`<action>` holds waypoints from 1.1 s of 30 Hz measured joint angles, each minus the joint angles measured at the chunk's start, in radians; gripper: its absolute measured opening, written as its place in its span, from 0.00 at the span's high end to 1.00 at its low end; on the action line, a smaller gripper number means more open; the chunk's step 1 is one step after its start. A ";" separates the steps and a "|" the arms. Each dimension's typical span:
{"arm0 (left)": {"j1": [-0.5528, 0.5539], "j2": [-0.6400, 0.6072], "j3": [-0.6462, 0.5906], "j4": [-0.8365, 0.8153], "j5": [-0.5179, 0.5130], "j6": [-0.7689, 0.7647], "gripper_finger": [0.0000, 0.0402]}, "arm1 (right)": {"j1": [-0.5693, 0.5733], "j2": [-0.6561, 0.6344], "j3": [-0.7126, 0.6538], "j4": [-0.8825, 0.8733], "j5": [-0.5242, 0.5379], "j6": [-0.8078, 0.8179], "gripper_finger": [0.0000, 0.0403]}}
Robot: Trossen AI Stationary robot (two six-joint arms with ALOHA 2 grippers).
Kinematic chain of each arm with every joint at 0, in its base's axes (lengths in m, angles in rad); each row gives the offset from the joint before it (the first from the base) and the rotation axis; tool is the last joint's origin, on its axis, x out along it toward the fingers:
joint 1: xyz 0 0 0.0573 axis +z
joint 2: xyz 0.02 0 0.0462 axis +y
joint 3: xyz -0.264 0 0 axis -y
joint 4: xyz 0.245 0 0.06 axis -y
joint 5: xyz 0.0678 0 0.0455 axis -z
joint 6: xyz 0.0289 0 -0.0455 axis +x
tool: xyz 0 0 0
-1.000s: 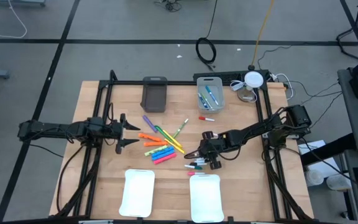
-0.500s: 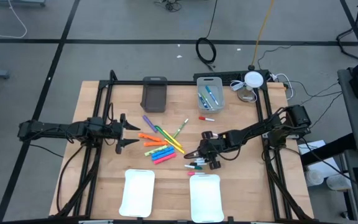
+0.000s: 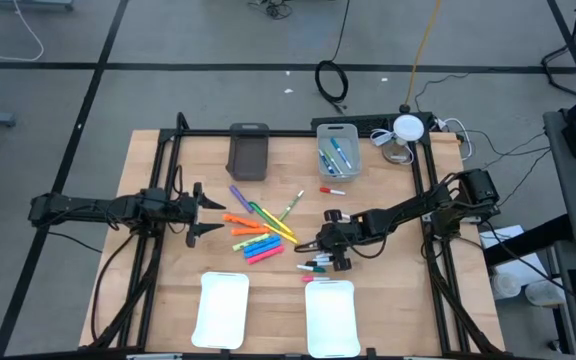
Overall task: Pick & Place Markers
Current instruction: Put the brown marker pen into the gray bin
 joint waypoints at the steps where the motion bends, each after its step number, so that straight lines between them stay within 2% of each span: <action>1: 0.000 0.000 0.000 0.000 0.000 0.000 0.38 | 0.000 0.000 0.000 0.001 0.000 0.000 0.95; 8: 0.000 0.000 0.000 0.000 0.000 0.000 0.38 | 0.000 0.000 0.000 0.020 -0.001 0.000 0.95; 18: 0.000 0.000 0.000 0.000 0.000 0.000 0.38 | 0.000 -0.001 -0.003 0.202 -0.002 -0.008 0.95; 24: 0.000 0.000 0.000 0.000 0.000 0.000 0.38 | -0.005 -0.002 -0.106 0.482 -0.006 -0.031 0.95; 30: 0.000 0.000 0.000 0.000 0.000 0.000 0.38 | -0.034 -0.002 -0.219 0.818 -0.006 0.021 0.95; 33: 0.000 0.000 0.000 0.000 0.000 0.000 0.38 | -0.038 -0.003 -0.239 0.928 -0.006 0.023 0.95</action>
